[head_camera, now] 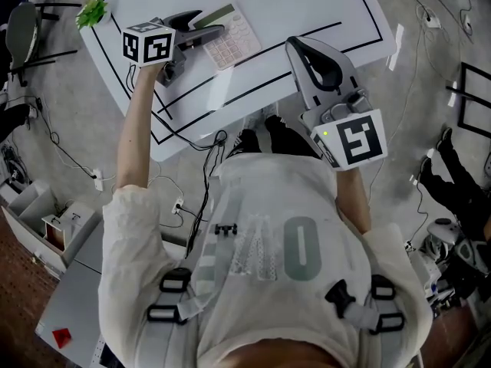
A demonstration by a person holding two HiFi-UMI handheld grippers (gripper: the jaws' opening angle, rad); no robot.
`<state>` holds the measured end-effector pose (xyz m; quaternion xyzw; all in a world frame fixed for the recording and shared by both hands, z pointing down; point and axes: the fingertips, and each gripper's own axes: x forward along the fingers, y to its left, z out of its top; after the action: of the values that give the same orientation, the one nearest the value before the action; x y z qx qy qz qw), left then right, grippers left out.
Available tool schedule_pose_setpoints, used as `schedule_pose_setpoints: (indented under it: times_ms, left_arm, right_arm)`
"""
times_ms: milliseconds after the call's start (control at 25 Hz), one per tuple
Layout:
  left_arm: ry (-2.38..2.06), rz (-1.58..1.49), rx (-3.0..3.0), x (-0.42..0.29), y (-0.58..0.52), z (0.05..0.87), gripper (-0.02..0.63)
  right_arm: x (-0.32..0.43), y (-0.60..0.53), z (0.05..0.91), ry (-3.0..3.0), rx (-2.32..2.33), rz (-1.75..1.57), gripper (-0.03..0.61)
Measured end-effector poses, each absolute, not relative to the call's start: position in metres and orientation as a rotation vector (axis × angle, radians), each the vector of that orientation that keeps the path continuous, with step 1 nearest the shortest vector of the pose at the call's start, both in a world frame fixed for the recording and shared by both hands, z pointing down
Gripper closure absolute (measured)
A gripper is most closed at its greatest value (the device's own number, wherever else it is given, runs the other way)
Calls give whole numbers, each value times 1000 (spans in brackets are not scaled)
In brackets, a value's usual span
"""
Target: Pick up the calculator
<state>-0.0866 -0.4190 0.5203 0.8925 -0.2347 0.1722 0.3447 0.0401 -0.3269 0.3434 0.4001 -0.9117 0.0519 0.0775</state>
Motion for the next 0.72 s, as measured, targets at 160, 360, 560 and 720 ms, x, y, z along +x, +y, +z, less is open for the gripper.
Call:
schedule_pose_setpoints:
  times_ms: [160,360,560,720]
  left_arm:
    - [-591,537,2315,-87,-415,530,296]
    - [-605,671,2299,-89,-414,540,390]
    - [-606,700,2291,-91,-415,544,420]
    - [-594,662,2245,-92,-413,544,447]
  right_arm:
    - [35,-328,347,-2739,1186,174,571]
    - [30,-326,347,-2743,1164,167,571]
    - [31,-326,349,-2740,1159,170,571]
    - [31,-323,351,-2739,1156,172,571]
